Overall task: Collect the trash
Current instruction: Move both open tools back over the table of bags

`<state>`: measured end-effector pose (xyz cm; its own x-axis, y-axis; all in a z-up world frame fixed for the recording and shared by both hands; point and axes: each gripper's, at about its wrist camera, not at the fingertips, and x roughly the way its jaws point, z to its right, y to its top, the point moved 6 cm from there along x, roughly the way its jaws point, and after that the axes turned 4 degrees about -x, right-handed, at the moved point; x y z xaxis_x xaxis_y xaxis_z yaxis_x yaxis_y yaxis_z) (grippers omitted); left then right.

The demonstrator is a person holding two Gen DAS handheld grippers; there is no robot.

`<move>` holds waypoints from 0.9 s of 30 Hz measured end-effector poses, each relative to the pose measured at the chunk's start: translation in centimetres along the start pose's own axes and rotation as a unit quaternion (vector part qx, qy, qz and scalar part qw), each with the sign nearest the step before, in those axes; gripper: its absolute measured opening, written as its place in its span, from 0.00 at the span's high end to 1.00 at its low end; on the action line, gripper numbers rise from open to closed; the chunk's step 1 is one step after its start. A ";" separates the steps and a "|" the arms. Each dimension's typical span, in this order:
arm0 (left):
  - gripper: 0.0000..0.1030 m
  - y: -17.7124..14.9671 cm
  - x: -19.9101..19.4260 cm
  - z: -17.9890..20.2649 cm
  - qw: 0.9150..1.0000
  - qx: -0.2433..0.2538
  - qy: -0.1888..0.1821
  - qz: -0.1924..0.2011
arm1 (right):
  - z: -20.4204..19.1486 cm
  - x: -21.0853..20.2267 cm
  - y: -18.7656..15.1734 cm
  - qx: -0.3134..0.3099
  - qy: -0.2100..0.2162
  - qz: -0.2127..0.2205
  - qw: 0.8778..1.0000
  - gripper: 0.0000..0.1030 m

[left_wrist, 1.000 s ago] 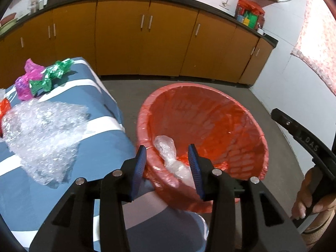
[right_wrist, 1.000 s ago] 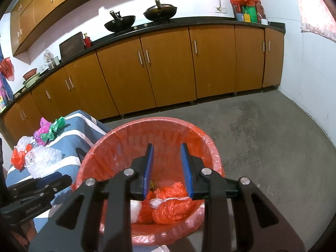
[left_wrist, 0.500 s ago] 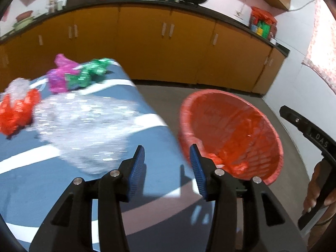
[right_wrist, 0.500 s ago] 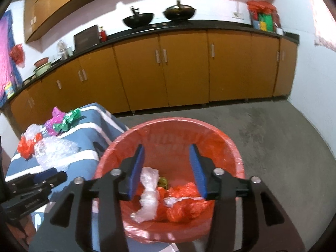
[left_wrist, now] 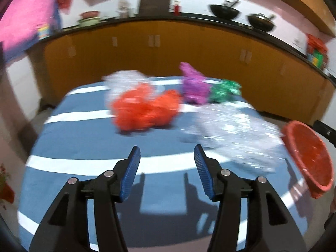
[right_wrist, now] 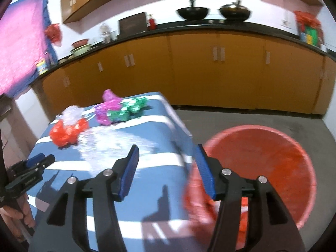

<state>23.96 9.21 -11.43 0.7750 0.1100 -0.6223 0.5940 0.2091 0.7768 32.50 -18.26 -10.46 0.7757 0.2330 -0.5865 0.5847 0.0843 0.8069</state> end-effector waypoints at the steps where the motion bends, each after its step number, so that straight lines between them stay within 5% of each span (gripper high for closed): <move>1: 0.46 0.2 0.0 -1.5 1.000 -0.009 0.011 0.003 | -1.2 0.7 0.0 -0.003 0.007 -0.004 1.000 0.44; 11: 0.40 1.8 0.8 -10.5 0.996 -0.057 0.061 0.023 | -9.4 7.6 0.4 -0.035 0.008 -0.036 0.999 0.22; 17: 0.38 2.7 1.3 -12.5 0.996 -0.057 0.064 0.034 | -10.4 11.2 -0.6 -0.037 -0.005 -0.092 0.995 0.20; 21: 0.38 2.9 1.9 -13.0 0.996 -0.062 0.061 0.033 | -10.3 12.7 -2.5 -0.042 -0.010 -0.137 0.990 0.40; 27: 0.33 3.1 2.4 -11.9 0.997 -0.058 0.041 0.037 | -10.9 12.6 -2.8 -0.050 0.000 -0.137 0.989 0.78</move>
<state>25.11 21.70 -11.71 0.7928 0.2082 -0.5729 0.5027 0.3082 0.8077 38.01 -4.97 -19.36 0.5910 0.1883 -0.7844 0.7466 0.2405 0.6203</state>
